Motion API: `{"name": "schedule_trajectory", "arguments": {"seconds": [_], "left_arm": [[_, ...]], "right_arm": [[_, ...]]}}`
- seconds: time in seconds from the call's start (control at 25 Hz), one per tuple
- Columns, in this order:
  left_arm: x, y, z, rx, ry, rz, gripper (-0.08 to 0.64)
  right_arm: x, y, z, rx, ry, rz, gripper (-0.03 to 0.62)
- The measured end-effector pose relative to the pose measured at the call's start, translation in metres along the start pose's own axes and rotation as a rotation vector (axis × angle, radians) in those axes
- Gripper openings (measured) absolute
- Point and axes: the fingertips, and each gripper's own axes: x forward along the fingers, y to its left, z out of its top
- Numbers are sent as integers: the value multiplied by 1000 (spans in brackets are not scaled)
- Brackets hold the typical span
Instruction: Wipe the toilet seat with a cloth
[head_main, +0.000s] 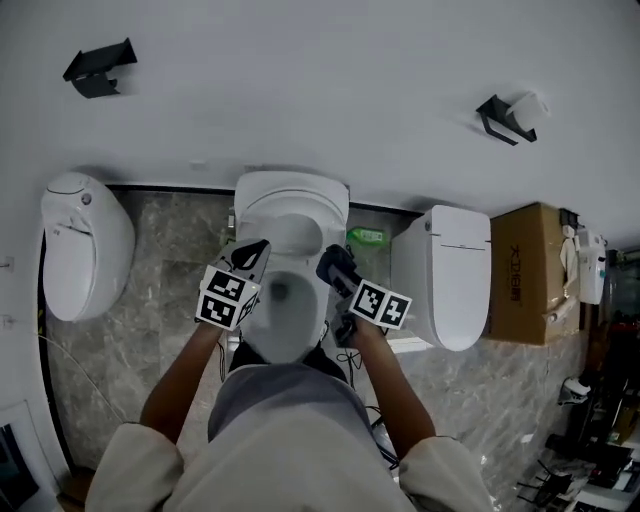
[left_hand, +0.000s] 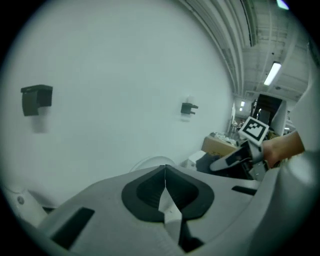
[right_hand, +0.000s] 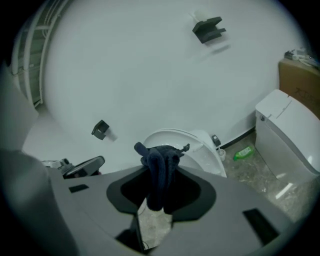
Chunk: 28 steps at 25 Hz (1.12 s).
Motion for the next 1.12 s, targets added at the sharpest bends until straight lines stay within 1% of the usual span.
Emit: {"name": "schedule_trajectory", "arguments": {"seconds": [0.08,0.16,0.24,0.28,0.32,0.36,0.48,0.64,0.68,0.76,0.84,0.92,1.04,1.12], "left_arm": [[22,13,10,70,7,-15,9],[45,27,12,140,43,-25,11],[68,46,11,213,92,-12,15],[79,56,9,241,116,-2,42],[90,64,6,260,141,4,102],[100,69,2,274,165,5,134],[127,71,-7,311,231,-14,150],[148,64,-23,367,300,-55,150],[150,64,-24,385,306,-47,155],[153,65,-23,427,305,-9,148],[153,65,-21,455,295,22,111],[151,65,-19,465,284,32,80],[144,67,-19,451,282,40,38],[140,62,-20,453,288,45,37]], "right_arm": [[-16,7,-2,-1,-22,-7,114],[-29,16,-5,-6,-48,-2,114],[-39,28,-4,3,-75,15,114],[-44,34,-2,7,-87,24,114],[-49,40,-1,8,-97,33,114],[-55,44,1,8,-106,40,114],[-75,51,2,12,-138,42,114],[-92,55,-5,28,-166,15,114],[-96,56,-7,35,-171,4,114],[-103,56,-12,49,-182,-14,114],[-109,57,-19,62,-190,-27,114],[-113,59,-26,73,-193,-33,114],[-112,66,-36,80,-187,-15,114],[-112,68,-39,82,-177,3,114]]}}
